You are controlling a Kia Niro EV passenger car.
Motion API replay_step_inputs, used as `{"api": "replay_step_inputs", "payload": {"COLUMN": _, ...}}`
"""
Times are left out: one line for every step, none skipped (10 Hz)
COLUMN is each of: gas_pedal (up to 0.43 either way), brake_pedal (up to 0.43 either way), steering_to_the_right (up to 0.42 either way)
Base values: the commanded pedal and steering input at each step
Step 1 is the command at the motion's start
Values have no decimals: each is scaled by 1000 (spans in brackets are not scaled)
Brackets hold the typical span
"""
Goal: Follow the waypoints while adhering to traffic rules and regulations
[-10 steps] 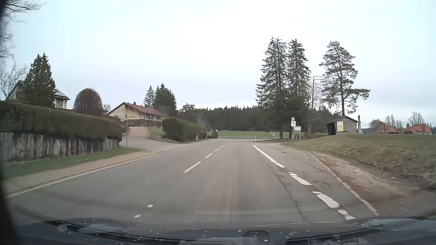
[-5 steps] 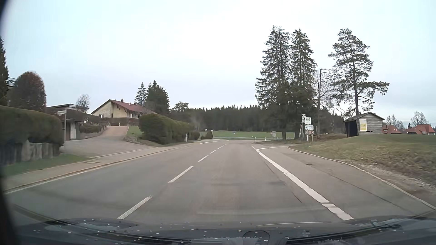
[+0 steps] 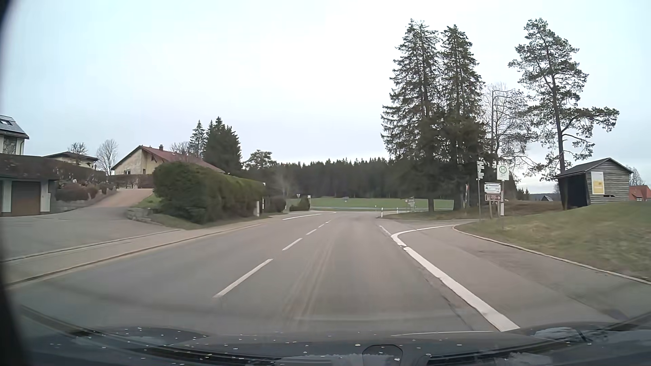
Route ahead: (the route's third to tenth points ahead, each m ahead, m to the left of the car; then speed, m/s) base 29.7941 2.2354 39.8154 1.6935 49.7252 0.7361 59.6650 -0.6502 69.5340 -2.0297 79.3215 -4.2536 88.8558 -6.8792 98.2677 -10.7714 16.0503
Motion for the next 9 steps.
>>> {"api": "replay_step_inputs", "payload": {"gas_pedal": 110, "brake_pedal": 0, "steering_to_the_right": 0}}
{"api": "replay_step_inputs", "payload": {"gas_pedal": 87, "brake_pedal": 0, "steering_to_the_right": -1}}
{"api": "replay_step_inputs", "payload": {"gas_pedal": 79, "brake_pedal": 0, "steering_to_the_right": -5}}
{"api": "replay_step_inputs", "payload": {"gas_pedal": 79, "brake_pedal": 0, "steering_to_the_right": -6}}
{"api": "replay_step_inputs", "payload": {"gas_pedal": 79, "brake_pedal": 0, "steering_to_the_right": -5}}
{"api": "replay_step_inputs", "payload": {"gas_pedal": 79, "brake_pedal": 0, "steering_to_the_right": -4}}
{"api": "replay_step_inputs", "payload": {"gas_pedal": 79, "brake_pedal": 0, "steering_to_the_right": -2}}
{"api": "replay_step_inputs", "payload": {"gas_pedal": 79, "brake_pedal": 0, "steering_to_the_right": 0}}
{"api": "replay_step_inputs", "payload": {"gas_pedal": 79, "brake_pedal": 0, "steering_to_the_right": 1}}
